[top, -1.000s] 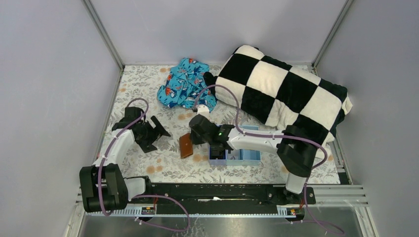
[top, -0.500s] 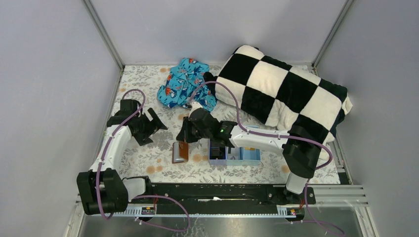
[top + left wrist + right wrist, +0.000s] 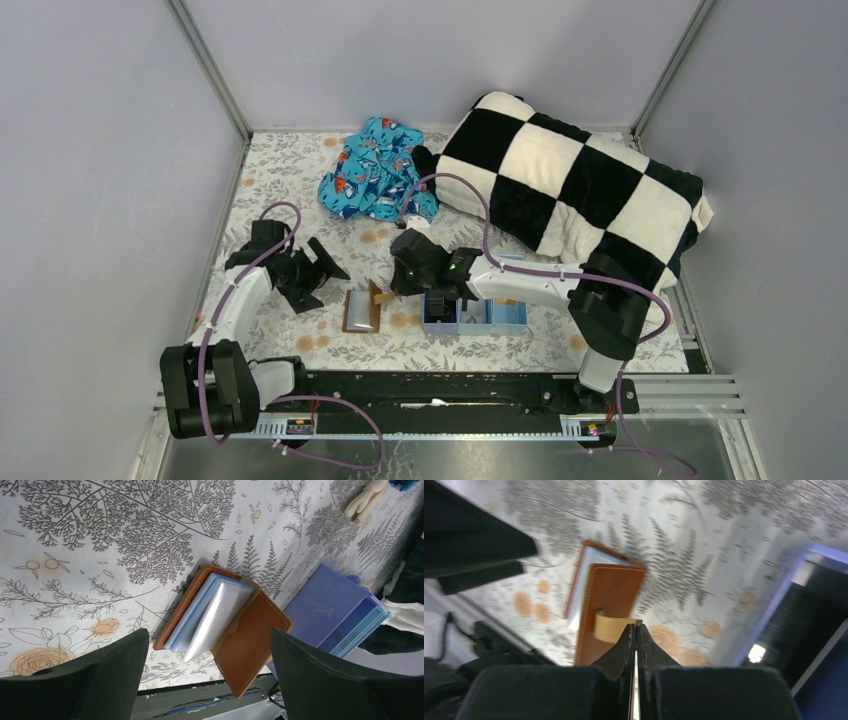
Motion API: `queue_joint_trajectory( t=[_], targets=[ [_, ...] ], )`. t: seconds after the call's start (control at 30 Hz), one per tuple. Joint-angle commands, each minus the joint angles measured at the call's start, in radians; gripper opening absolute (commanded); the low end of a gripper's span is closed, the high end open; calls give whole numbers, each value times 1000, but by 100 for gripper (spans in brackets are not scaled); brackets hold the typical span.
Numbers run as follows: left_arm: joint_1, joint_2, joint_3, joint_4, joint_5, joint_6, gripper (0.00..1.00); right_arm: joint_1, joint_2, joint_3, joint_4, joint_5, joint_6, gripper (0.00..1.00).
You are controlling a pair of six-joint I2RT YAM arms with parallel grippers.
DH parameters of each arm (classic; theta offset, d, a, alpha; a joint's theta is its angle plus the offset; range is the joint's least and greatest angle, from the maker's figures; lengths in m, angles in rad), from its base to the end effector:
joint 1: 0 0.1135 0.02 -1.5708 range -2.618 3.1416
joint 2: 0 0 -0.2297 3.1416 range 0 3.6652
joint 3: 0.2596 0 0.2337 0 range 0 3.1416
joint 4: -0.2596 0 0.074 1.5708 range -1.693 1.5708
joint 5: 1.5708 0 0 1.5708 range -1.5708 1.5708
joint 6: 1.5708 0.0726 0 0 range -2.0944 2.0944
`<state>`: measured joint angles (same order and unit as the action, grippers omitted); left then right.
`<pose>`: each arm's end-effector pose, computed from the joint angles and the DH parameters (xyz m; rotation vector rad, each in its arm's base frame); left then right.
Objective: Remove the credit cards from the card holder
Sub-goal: Open the card holder at the center of the board.
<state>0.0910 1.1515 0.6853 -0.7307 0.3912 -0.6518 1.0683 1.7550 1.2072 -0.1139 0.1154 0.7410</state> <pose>0.2084 -0.0088 0.1440 -0.9225 2.6592 -0.6828 0.2007 0.3478 0.1831 -0.3197 2.3466 0.8250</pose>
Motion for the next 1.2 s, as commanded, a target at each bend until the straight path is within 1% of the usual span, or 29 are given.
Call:
queue_joint_trajectory(
  t=[0.0,0.17,0.23,0.33,0.47,0.6,0.83,1.03,1.17],
  targets=[
    [0,-37,24,51,35,-6,94,-7,-32,-38,-121,128,-39,0],
    [-5,-29,36,48,25,2,94,-7,-92,-67,-125,141,-62,2],
    [-14,-27,39,49,34,8,94,-7,-101,-66,-121,139,-76,1],
    [-32,-27,42,57,48,6,94,-7,-94,-58,-120,145,-89,0],
    [-62,-17,24,93,93,-4,94,-7,-55,-31,-173,174,-82,0],
    [-98,13,6,112,62,-7,93,-7,-43,-39,-170,163,-71,0],
    [-165,31,-24,162,88,-25,92,-7,-50,-50,-170,154,-62,0],
    [-229,63,-27,163,36,-45,93,-7,-46,-46,-173,153,-68,0],
    [-264,85,-25,170,29,-51,94,-7,-42,-47,-171,148,-60,0]
  ],
)
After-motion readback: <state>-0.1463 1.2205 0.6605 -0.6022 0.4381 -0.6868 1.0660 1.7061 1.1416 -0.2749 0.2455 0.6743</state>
